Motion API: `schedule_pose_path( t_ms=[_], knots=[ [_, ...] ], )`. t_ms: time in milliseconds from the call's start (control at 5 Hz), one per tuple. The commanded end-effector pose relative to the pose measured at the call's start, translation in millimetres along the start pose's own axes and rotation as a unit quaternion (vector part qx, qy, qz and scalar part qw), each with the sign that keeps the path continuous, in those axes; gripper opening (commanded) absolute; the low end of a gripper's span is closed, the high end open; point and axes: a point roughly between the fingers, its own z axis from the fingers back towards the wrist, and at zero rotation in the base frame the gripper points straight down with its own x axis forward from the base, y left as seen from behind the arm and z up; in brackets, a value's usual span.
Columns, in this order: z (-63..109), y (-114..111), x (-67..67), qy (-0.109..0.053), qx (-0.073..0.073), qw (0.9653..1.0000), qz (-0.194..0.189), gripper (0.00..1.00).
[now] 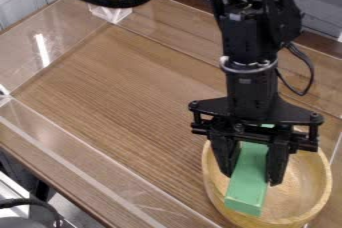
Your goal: Put the green block in the brown bowl
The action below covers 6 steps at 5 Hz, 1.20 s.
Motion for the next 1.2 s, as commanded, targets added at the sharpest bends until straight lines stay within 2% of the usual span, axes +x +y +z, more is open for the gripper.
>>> schedule_pose_path(
  t_ms=[0,400,1000],
  knots=[
    [14.7,-5.3,8.2,-0.022,-0.013,0.9997,-0.005,0.0],
    [20.8,-9.5,12.3,-0.025,-0.012,0.9994,-0.02,0.0],
    [21.1,-10.5,20.1,-0.024,-0.011,0.9989,-0.04,0.0]
  ],
)
